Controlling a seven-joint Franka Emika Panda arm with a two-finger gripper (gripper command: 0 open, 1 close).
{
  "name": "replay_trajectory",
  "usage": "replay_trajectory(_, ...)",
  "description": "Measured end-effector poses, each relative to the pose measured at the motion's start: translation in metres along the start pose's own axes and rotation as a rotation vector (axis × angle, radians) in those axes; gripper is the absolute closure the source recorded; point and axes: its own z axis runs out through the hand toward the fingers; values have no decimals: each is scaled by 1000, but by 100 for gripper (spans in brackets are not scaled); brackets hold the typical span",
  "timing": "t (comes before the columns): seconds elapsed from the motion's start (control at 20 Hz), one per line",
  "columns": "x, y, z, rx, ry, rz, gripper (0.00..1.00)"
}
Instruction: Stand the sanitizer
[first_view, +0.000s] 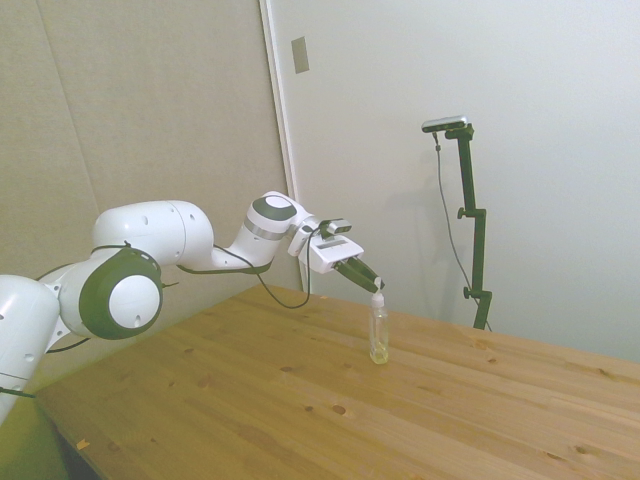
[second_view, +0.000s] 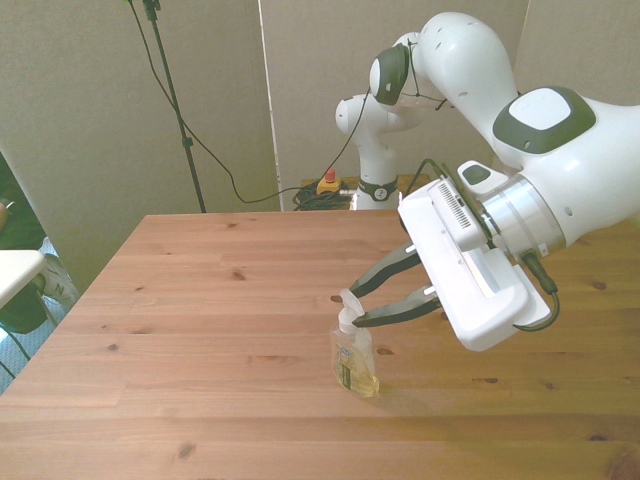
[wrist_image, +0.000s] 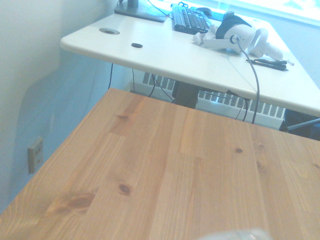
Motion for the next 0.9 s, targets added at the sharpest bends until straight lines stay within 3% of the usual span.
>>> replay_trajectory(0.35, -4, -3, -2, 18, -48, -36, 0)
replay_trajectory(0.9, 15, 0, -24, 40, -346, -188, 0)
